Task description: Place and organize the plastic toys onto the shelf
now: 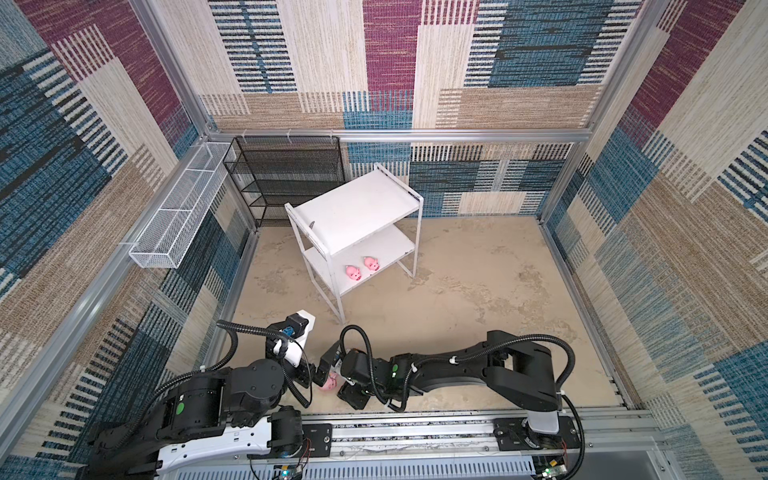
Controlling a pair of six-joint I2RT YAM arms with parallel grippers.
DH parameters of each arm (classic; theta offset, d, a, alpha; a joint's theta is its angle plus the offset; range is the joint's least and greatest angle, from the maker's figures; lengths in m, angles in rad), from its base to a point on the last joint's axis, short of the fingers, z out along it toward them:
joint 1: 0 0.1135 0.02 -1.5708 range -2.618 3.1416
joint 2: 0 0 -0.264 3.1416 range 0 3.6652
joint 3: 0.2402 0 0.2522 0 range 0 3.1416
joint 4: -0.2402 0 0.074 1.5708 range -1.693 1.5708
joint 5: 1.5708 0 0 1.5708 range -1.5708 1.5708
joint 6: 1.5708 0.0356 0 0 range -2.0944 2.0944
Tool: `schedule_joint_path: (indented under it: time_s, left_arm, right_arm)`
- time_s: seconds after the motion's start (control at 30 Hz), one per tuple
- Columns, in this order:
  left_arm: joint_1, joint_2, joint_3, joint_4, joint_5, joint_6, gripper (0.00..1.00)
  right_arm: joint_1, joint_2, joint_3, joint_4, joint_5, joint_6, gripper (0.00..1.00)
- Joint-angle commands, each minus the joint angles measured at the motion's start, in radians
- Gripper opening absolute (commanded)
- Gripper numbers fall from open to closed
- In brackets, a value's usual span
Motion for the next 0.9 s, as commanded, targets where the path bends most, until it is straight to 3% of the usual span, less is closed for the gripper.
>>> schedule_joint_path:
  time_s: [0.0, 0.3, 0.53, 0.77, 0.87]
  left_arm:
    - [0.001, 0.012, 0.0, 0.022, -0.008, -0.015, 0.99]
    - [0.001, 0.025, -0.001, 0.022, -0.006, -0.015, 0.99]
    - [0.001, 0.027, -0.003, 0.023, -0.008, -0.016, 0.99]
    - [0.001, 0.034, -0.003, 0.027, -0.008, -0.011, 0.99]
    - [0.0, 0.034, -0.003, 0.027, -0.005, -0.012, 0.99]
  right_arm:
    - [-0.049, -0.062, -0.05, 0.041, 0.032, 0.046, 0.54]
    - [-0.27, -0.205, -0.274, 0.114, -0.02, 0.192, 0.52]
    - [-0.334, -0.27, -0.397, 0.113, -0.005, 0.284, 0.53]
    - [-0.359, -0.345, -0.447, 0.1, 0.03, 0.283, 0.7]
    - [-0.391, -0.367, -0.445, 0.089, 0.037, 0.244, 0.71]
